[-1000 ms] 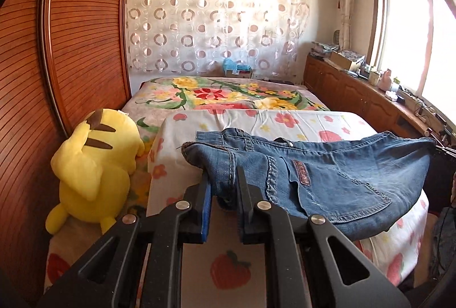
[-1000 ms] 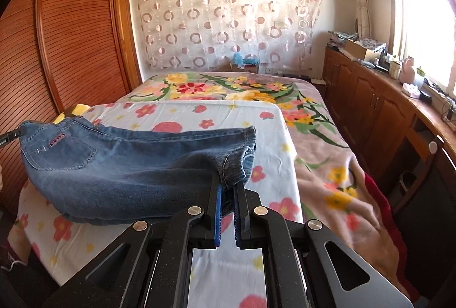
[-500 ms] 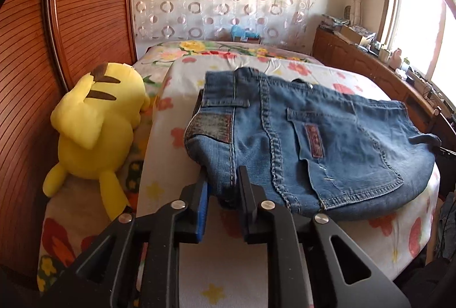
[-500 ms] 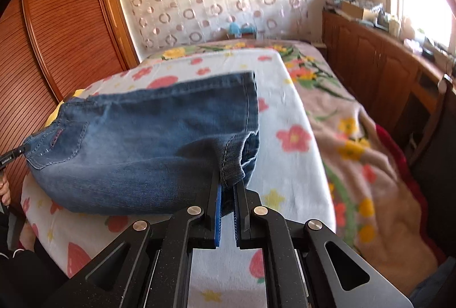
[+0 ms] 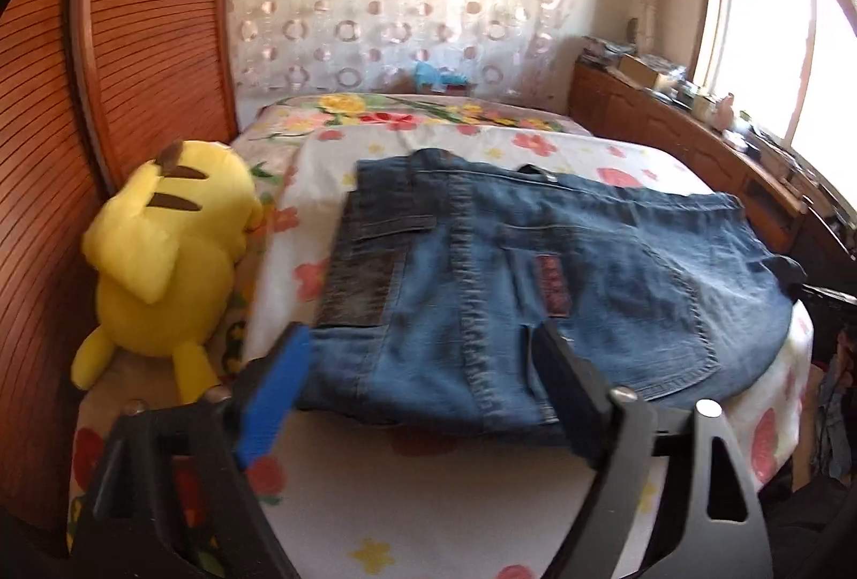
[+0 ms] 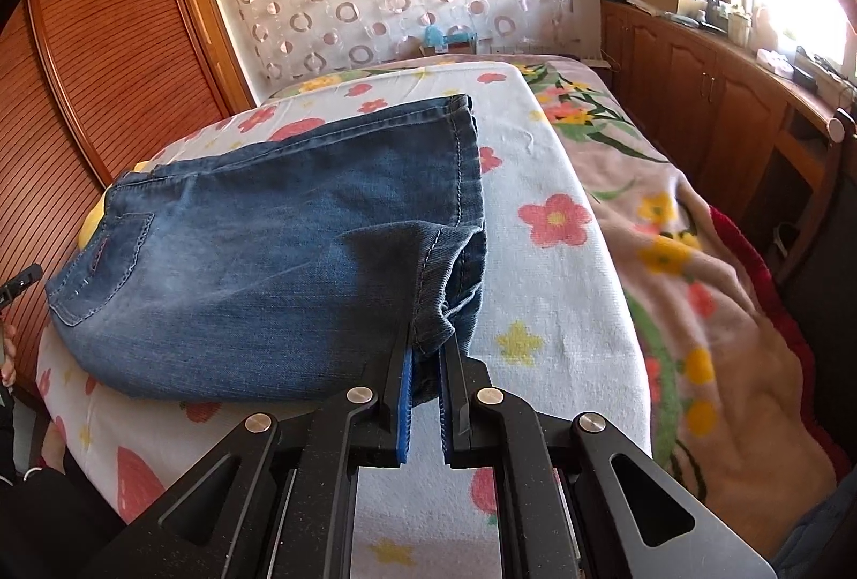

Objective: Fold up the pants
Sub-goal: 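Lift and fold the jeans over with both tools, then open both tools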

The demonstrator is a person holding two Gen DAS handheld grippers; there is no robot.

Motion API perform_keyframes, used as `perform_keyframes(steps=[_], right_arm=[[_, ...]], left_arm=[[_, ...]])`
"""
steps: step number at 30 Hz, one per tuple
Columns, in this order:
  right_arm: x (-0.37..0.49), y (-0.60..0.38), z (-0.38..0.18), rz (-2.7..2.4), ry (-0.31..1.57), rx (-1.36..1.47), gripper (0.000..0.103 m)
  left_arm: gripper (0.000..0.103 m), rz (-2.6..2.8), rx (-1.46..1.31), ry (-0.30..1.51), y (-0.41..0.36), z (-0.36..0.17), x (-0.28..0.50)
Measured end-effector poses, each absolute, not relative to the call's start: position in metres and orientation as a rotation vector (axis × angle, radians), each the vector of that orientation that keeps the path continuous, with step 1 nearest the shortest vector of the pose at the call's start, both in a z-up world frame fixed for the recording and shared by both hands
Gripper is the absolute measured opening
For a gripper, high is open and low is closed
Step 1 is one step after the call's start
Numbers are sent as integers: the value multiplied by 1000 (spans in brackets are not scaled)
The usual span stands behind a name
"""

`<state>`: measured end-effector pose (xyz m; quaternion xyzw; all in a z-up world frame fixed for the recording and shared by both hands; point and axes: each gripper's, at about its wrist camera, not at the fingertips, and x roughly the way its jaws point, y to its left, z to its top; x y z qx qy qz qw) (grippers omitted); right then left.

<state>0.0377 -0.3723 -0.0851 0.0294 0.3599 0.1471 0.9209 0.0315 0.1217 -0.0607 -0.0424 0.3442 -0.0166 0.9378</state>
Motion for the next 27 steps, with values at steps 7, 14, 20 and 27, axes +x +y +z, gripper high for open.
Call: perform_keyframes(steps=[7,14,20,27], right_arm=[[37,-373,-87,295,742,62,9],[33,-375,-82,281,734,65,17],[28,-378,-76,295,707,78,25],[24,-376,-68,295,686,78,33]], left_arm=[[87,-103,-61,743,81,-70,53],[87,-163,-22,728,37,-66,73],[87,-203,5,724,12,-62,85],[87,-247,34,717,-14,-56,94]])
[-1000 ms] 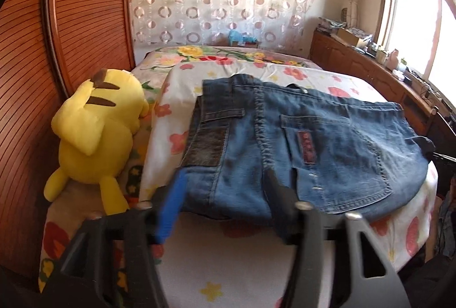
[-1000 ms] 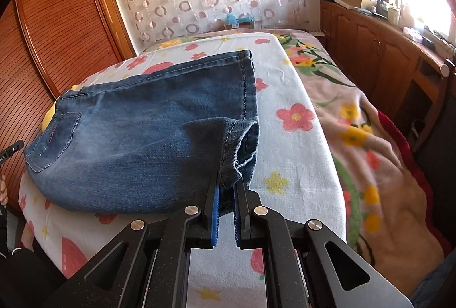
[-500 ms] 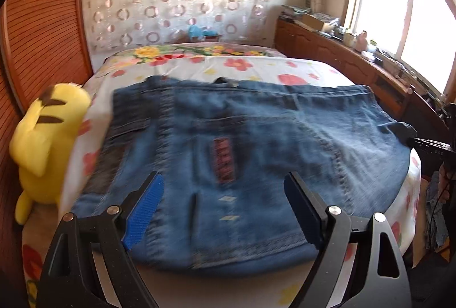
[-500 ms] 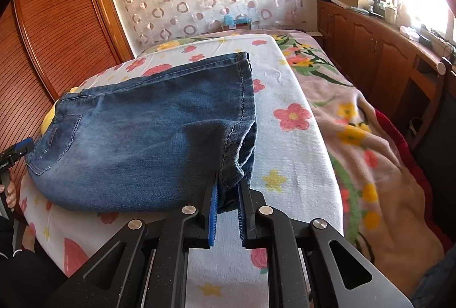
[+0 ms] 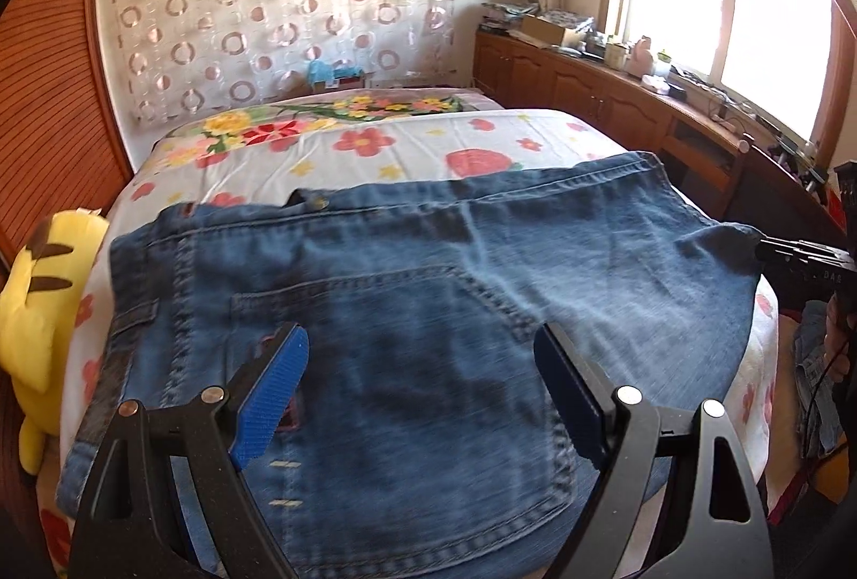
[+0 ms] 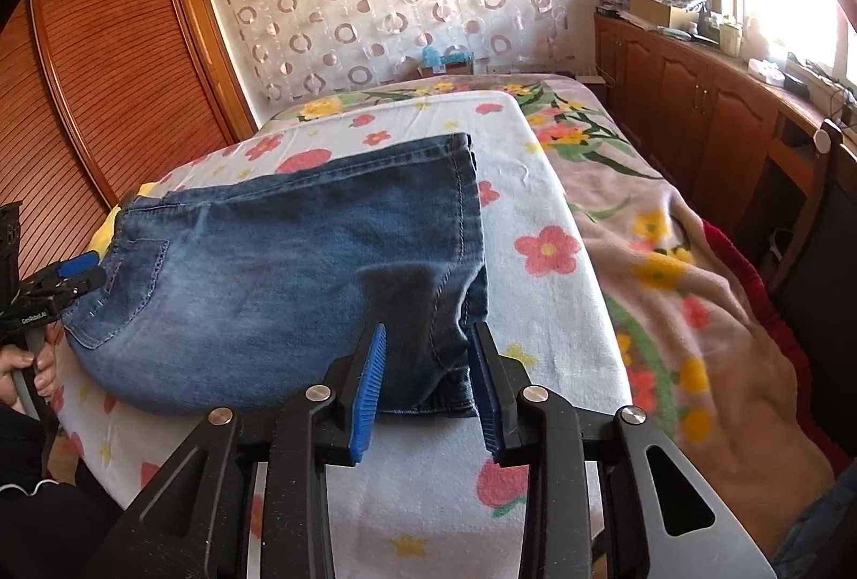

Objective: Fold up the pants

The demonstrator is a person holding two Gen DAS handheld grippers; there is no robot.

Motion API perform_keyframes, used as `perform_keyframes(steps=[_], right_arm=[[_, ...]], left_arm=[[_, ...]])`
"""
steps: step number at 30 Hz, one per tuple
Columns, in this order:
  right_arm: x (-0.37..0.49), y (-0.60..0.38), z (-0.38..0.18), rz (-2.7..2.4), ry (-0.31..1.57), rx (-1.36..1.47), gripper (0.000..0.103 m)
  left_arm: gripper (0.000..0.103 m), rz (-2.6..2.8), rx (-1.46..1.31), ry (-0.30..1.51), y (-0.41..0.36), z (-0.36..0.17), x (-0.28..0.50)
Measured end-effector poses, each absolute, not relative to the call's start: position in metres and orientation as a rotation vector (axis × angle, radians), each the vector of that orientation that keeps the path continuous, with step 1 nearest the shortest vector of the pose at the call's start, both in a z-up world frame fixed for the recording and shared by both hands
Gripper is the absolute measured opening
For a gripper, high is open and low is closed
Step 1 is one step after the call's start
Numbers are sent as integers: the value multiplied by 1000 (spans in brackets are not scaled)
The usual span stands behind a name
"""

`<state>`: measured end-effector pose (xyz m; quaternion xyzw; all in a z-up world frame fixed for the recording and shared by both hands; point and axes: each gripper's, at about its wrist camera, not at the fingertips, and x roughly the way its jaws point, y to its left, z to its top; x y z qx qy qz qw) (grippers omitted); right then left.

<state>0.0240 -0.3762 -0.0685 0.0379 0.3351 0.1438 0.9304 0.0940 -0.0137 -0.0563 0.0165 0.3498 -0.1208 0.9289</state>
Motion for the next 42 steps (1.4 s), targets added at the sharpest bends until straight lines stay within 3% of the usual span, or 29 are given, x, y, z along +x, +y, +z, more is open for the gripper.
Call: perform_keyframes(steps=[16,32,34,42], right_arm=[[25,-383,-70,280,698,74,40],[36,-379,-75,276,741,47,39],[35,-376,-71,286,729,33,9],[34,-352,-39,406,644,1,4]], left_arm=[[87,-334,76,757,-60,-67,104],[87,-364,73,828,-70,-93,104],[87,-364,73,829,-70,-93,104],[87,-368,32,804,-59,-77,100]])
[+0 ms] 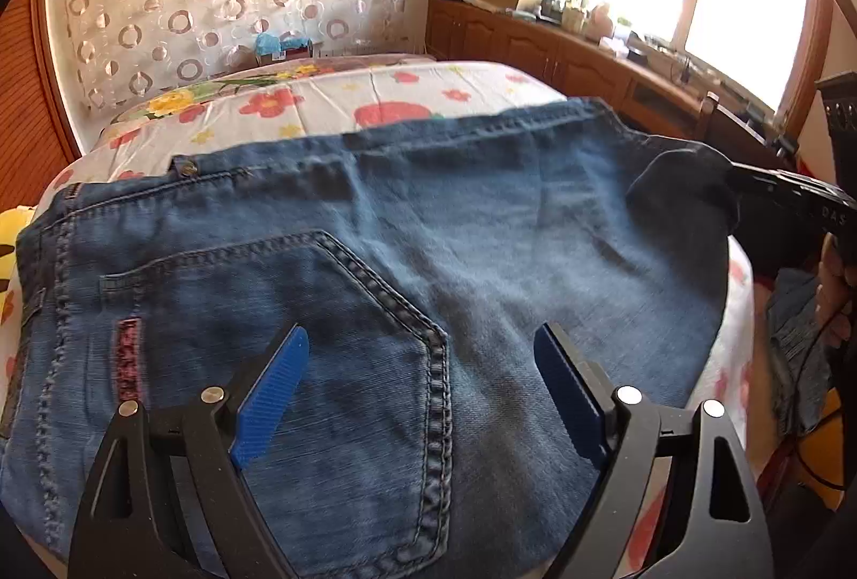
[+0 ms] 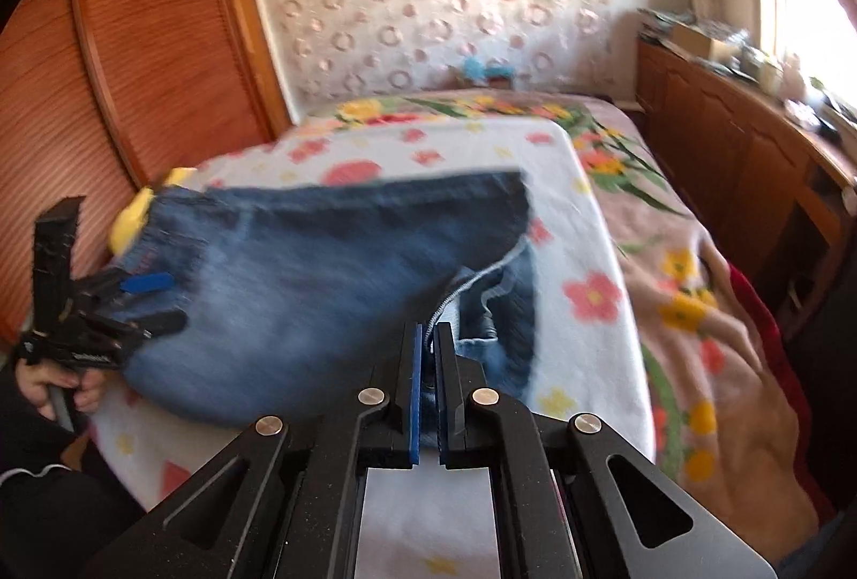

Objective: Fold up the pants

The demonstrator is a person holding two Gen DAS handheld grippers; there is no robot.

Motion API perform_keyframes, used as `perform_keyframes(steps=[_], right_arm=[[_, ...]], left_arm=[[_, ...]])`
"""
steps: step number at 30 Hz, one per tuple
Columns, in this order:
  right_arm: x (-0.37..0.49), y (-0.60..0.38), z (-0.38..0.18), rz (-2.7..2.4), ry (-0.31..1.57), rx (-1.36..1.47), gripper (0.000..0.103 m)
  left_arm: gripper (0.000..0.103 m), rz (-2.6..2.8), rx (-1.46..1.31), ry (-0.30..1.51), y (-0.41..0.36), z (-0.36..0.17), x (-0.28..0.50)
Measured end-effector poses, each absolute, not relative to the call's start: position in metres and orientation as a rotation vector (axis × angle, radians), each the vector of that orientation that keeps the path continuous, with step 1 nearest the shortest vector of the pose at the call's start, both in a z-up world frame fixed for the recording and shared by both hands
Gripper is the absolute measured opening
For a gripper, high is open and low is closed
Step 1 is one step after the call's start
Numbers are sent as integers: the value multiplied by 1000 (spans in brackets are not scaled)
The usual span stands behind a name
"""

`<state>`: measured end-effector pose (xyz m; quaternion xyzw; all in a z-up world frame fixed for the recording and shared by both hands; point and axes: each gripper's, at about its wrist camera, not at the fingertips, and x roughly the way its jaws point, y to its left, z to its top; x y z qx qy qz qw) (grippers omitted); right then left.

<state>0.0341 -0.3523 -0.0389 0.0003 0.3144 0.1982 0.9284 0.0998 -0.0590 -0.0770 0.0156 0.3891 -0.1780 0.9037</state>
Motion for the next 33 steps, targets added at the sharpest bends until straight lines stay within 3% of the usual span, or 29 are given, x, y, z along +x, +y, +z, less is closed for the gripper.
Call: perform_keyframes(steps=[13,24,28,33], right_arm=[[51,-235,27,756,501,-66,4],[72,-191,24,830,542,-146,4],[88,-184,29,815,542,-156,27],[86,-197,29,741,536,-142,29]], left_arm=[[87,-216,-50,731,18,-49,82],[87,-151,-119,705,54,-49,77],[87,-161,-117,709,55,-50,78],[87,-193,-103,719,42,-51,81]])
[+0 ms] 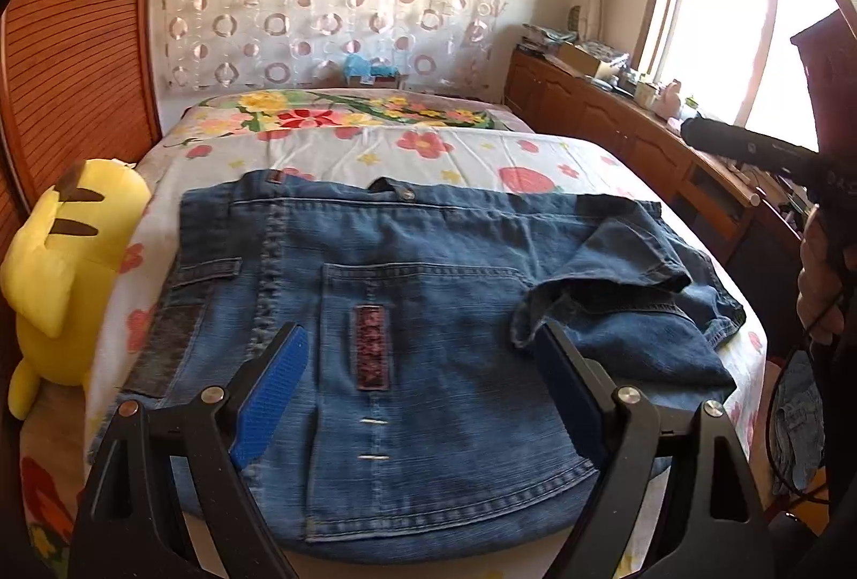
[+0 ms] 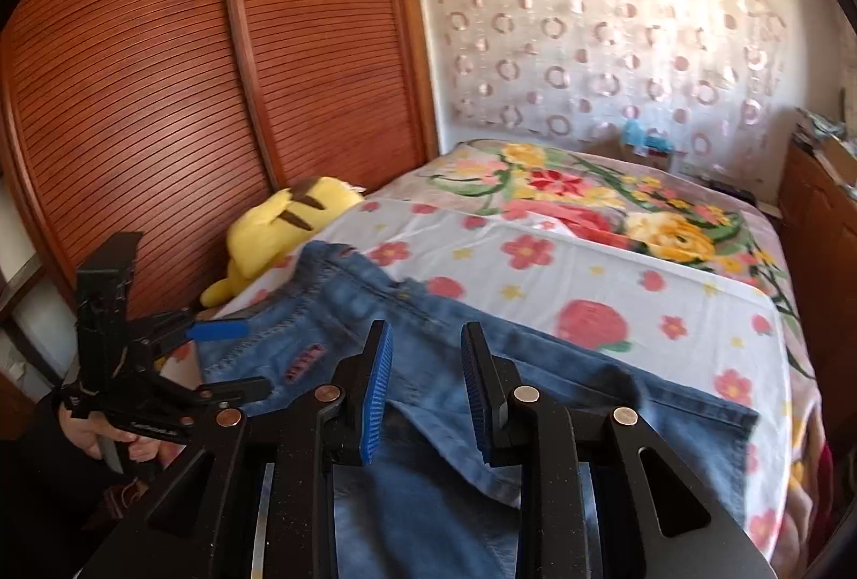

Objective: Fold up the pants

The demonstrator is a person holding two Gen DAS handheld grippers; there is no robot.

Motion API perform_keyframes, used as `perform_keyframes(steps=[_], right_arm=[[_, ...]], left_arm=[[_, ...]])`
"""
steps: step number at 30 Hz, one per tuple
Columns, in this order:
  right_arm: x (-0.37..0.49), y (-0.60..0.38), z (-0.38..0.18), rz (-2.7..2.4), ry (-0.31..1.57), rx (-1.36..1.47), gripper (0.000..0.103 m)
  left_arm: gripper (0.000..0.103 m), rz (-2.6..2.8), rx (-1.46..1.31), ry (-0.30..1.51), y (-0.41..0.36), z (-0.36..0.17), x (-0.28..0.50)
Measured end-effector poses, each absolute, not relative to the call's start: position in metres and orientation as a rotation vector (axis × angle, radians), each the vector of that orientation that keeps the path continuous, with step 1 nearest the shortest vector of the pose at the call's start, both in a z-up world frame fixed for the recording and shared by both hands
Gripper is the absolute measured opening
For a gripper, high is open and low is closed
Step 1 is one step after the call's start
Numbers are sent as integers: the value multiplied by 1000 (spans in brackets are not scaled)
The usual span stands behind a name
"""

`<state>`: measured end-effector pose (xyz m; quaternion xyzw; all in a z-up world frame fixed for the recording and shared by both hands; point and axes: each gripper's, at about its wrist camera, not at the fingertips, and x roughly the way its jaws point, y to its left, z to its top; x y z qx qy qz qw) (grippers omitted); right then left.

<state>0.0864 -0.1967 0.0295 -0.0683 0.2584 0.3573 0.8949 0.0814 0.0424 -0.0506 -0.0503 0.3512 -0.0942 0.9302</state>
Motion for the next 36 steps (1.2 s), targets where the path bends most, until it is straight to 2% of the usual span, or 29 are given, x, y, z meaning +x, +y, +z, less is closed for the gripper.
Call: perform_keyframes(steps=[2,4,6,9,12,16,17,27,29,31,34,36], right_arm=[[84,-206,27,703,534,-139,36],[83,-218,22,652,536,-148,49],[81,-224,14,619,554,-149,51],[80,-232,-1,577,600,-137,52],[81,-236,-12,560,637,-110,52],[78,-236,-22,562,687,-74,54],[79,-236,-22,564,694,-71,54],[88,-230,-31,567,793,-68,54],[88,-226,-29,596,807,-57,54],[87,-222,-26,618,809,-59,30],[91,-217,-23,608,807,-97,15],[92,-216,-19,627,795,-98,9]], left_arm=[[87,-207,-96,726,35,-52,85],[87,-225,-92,730,28,-53,89],[87,-250,-83,741,19,-56,95],[83,-293,-87,763,7,-60,104],[68,-331,-85,788,-4,-64,112],[40,-378,-60,828,-20,-75,120],[37,-383,-52,843,-23,-79,121],[36,-360,-31,866,-29,-90,118],[25,-365,-21,850,-32,-89,115],[20,-387,-28,844,-31,-88,112],[18,-406,-42,832,-28,-86,108],[15,-416,-48,814,-26,-83,103]])
